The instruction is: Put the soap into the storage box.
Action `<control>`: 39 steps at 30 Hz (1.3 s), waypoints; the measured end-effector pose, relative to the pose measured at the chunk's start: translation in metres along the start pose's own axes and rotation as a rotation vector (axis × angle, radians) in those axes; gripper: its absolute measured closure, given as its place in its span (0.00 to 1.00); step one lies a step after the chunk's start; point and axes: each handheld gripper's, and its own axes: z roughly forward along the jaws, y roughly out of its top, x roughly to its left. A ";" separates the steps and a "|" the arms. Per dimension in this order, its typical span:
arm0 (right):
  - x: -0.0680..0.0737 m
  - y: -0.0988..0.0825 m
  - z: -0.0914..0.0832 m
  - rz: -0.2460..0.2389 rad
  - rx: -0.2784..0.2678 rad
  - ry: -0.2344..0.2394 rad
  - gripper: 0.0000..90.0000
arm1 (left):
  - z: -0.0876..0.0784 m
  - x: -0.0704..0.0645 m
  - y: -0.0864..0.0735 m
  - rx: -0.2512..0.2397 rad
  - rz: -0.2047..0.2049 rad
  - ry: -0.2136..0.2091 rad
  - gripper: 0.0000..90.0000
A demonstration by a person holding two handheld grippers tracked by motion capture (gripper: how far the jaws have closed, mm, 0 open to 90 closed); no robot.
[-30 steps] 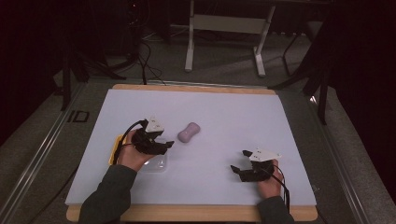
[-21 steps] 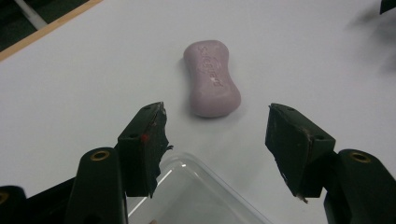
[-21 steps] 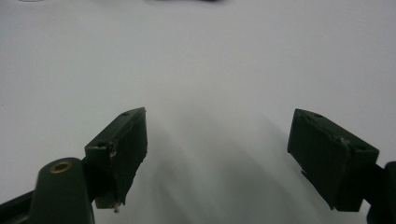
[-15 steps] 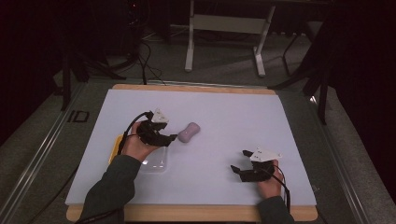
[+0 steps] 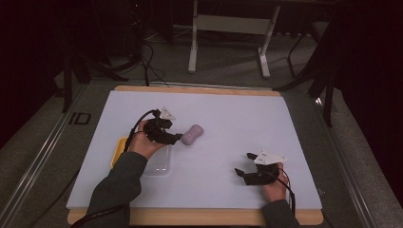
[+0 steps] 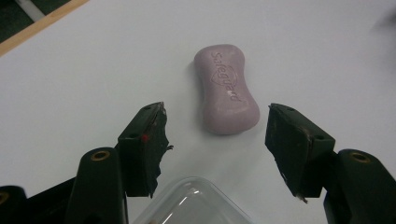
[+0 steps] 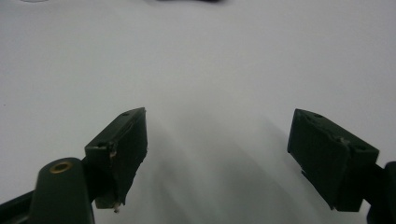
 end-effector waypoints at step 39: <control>0.001 0.000 0.001 -0.014 0.007 0.006 0.22 | 0.040 0.006 0.034 0.120 -0.025 -0.034 0.43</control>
